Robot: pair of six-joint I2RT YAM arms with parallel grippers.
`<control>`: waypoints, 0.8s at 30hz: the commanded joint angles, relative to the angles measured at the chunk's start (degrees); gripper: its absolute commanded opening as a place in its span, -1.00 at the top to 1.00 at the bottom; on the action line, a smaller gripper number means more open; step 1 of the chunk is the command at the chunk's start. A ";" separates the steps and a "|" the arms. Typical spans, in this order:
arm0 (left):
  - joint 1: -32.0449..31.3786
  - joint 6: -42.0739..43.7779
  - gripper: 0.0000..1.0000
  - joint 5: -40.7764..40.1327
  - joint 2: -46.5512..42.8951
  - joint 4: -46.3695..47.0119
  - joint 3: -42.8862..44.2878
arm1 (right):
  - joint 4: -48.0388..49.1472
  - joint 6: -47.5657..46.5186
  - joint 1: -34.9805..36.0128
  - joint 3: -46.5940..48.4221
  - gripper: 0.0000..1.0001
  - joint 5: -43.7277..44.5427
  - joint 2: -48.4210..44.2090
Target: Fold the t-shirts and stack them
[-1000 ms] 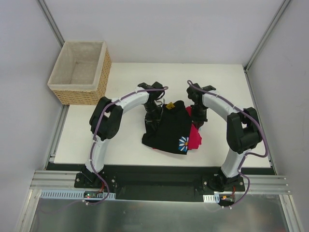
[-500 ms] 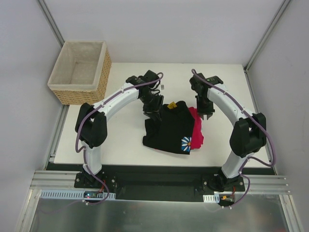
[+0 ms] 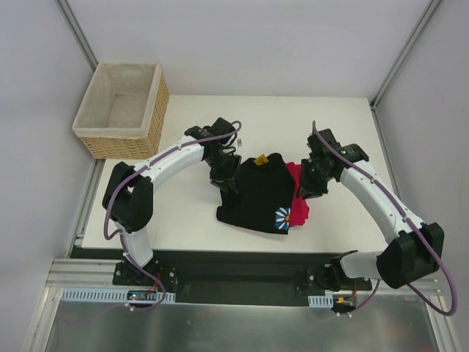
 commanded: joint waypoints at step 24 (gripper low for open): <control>0.35 -5.17 1.00 4.85 0.95 11.45 -2.45 | 19.33 6.29 5.95 -10.26 0.98 -13.58 10.72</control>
